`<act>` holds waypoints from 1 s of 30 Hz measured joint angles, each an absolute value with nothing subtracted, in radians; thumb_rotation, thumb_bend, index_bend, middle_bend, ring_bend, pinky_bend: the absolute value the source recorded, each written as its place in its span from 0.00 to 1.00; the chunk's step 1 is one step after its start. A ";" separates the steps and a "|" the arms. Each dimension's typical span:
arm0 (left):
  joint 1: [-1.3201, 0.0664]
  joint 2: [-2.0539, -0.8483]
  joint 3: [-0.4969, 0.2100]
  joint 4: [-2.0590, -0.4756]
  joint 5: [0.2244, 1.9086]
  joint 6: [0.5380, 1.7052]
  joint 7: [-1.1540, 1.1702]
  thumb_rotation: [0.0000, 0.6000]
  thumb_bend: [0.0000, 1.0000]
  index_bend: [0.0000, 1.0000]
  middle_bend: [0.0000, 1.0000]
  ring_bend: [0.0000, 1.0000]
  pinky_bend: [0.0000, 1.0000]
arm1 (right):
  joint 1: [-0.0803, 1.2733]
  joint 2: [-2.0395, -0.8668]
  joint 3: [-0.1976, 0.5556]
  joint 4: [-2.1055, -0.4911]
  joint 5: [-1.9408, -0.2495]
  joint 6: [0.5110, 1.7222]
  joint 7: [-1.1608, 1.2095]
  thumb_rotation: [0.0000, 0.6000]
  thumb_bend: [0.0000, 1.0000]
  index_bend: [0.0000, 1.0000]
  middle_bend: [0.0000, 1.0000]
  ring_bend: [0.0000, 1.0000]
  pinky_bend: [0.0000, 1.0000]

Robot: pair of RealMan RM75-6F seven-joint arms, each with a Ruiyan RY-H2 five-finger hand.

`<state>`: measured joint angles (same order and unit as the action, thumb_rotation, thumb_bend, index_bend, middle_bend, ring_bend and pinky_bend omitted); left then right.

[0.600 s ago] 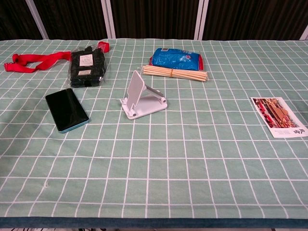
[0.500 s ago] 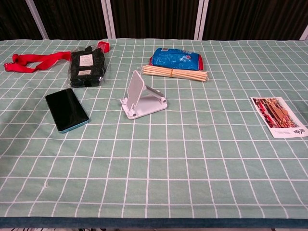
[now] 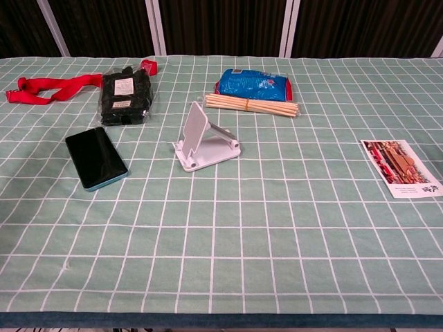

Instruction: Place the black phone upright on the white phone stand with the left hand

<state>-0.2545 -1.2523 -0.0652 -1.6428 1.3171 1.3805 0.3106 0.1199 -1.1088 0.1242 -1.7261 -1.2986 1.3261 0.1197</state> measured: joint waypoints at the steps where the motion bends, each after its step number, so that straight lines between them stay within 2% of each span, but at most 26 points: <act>1: -0.266 -1.247 -0.066 -1.644 1.317 1.363 0.330 1.00 0.10 0.00 0.00 0.00 0.00 | 0.120 -1.109 0.124 -1.726 -1.298 1.325 0.121 1.00 0.10 0.00 0.00 0.00 0.15; 7: -0.351 -1.220 -0.082 -1.649 1.305 1.235 0.426 1.00 0.18 0.00 0.02 0.00 0.00 | 0.120 -1.107 0.126 -1.728 -1.293 1.322 0.125 1.00 0.10 0.00 0.00 0.00 0.15; 15: -0.510 -1.200 -0.109 -1.616 1.251 0.984 0.496 1.00 0.19 0.07 0.14 0.00 0.00 | 0.120 -1.106 0.127 -1.731 -1.290 1.323 0.125 1.00 0.10 0.00 0.00 0.00 0.15; 22: -0.664 -1.229 -0.114 -1.508 1.178 0.763 0.550 1.00 0.19 0.08 0.14 0.00 0.00 | 0.119 -1.104 0.128 -1.732 -1.287 1.321 0.128 1.00 0.10 0.00 0.00 0.00 0.15; 30: -0.725 -1.280 -0.091 -1.456 1.129 0.707 0.588 1.00 0.18 0.11 0.14 0.00 0.00 | 0.119 -1.105 0.129 -1.731 -1.286 1.322 0.132 1.00 0.10 0.00 0.00 0.00 0.15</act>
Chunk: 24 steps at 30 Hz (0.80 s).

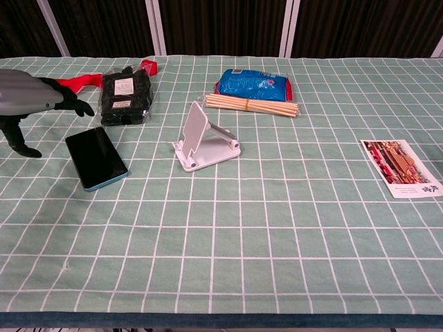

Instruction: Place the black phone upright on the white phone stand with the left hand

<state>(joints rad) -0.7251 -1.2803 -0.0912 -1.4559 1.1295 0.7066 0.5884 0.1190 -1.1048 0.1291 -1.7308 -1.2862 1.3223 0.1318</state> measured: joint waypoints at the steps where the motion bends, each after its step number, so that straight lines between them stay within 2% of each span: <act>1: -0.731 -1.291 -0.088 -1.452 1.128 0.700 0.587 1.00 0.17 0.11 0.14 0.00 0.00 | 0.119 -1.105 0.129 -1.731 -1.285 1.323 0.132 1.00 0.10 0.00 0.00 0.00 0.15; 5: -0.750 -1.326 -0.074 -1.425 1.129 0.687 0.579 1.00 0.13 0.12 0.15 0.00 0.00 | 0.119 -1.105 0.130 -1.730 -1.284 1.322 0.134 1.00 0.10 0.00 0.00 0.00 0.15; 16: -0.789 -1.363 -0.053 -1.396 1.152 0.679 0.548 1.00 0.13 0.15 0.15 0.00 0.00 | 0.119 -1.104 0.130 -1.731 -1.283 1.321 0.135 1.00 0.11 0.00 0.00 0.00 0.15; 24: -0.810 -1.375 -0.040 -1.384 1.144 0.665 0.544 1.00 0.13 0.21 0.20 0.00 0.00 | 0.118 -1.104 0.131 -1.732 -1.283 1.323 0.138 1.00 0.12 0.00 0.00 0.00 0.15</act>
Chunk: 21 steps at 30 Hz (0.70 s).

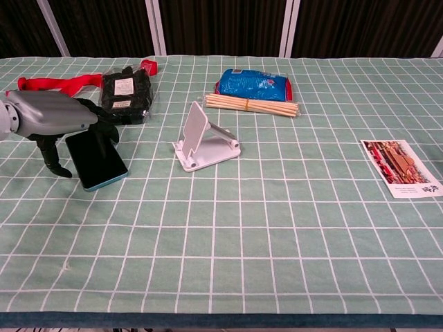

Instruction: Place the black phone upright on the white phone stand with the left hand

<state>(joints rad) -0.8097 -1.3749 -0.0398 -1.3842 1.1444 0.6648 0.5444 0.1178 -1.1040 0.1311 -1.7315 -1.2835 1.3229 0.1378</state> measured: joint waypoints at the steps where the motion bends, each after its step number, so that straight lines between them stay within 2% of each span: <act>1: -0.812 -1.376 -0.037 -1.383 1.143 0.664 0.544 1.00 0.14 0.21 0.21 0.00 0.00 | 0.118 -1.104 0.131 -1.732 -1.283 1.323 0.138 1.00 0.12 0.00 0.00 0.00 0.15; 16: -0.834 -1.394 -0.015 -1.359 1.123 0.665 0.530 1.00 0.16 0.18 0.19 0.00 0.00 | 0.118 -1.104 0.131 -1.732 -1.283 1.322 0.137 1.00 0.12 0.00 0.00 0.00 0.15; 21: -0.839 -1.404 -0.007 -1.351 1.120 0.667 0.523 1.00 0.16 0.24 0.26 0.00 0.00 | 0.118 -1.104 0.131 -1.732 -1.282 1.323 0.137 1.00 0.12 0.00 0.00 0.00 0.15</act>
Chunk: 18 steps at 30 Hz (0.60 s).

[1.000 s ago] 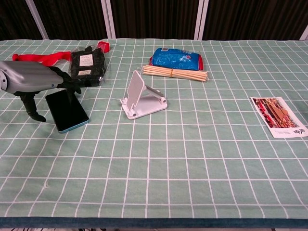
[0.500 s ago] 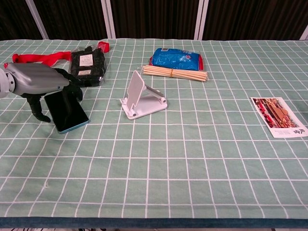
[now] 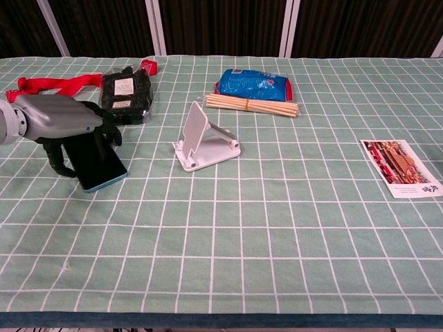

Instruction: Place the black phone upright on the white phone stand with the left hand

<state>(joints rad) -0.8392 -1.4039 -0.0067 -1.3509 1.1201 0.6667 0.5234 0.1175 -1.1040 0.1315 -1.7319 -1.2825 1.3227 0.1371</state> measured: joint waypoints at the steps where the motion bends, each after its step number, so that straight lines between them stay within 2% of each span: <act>1: -0.839 -1.405 -0.006 -1.350 1.122 0.669 0.522 1.00 0.17 0.27 0.30 0.00 0.00 | 0.117 -1.104 0.131 -1.732 -1.282 1.323 0.137 1.00 0.12 0.00 0.00 0.00 0.15; 6: -0.837 -1.409 -0.001 -1.347 1.139 0.681 0.503 1.00 0.27 0.42 0.47 0.07 0.00 | 0.117 -1.104 0.131 -1.732 -1.283 1.323 0.138 1.00 0.12 0.00 0.00 0.00 0.15; 10: -0.833 -1.410 0.001 -1.345 1.162 0.694 0.479 1.00 0.41 0.55 0.60 0.14 0.00 | 0.117 -1.104 0.131 -1.732 -1.283 1.323 0.139 1.00 0.12 0.00 0.00 0.00 0.15; 14: -0.828 -1.407 0.004 -1.344 1.187 0.705 0.455 1.00 0.48 0.60 0.64 0.16 0.00 | 0.116 -1.104 0.131 -1.732 -1.285 1.324 0.139 1.00 0.12 0.00 0.00 0.00 0.15; 18: -0.825 -1.398 0.005 -1.346 1.203 0.715 0.437 1.00 0.50 0.61 0.66 0.17 0.00 | 0.116 -1.104 0.131 -1.732 -1.287 1.327 0.140 1.00 0.12 0.00 0.00 0.00 0.15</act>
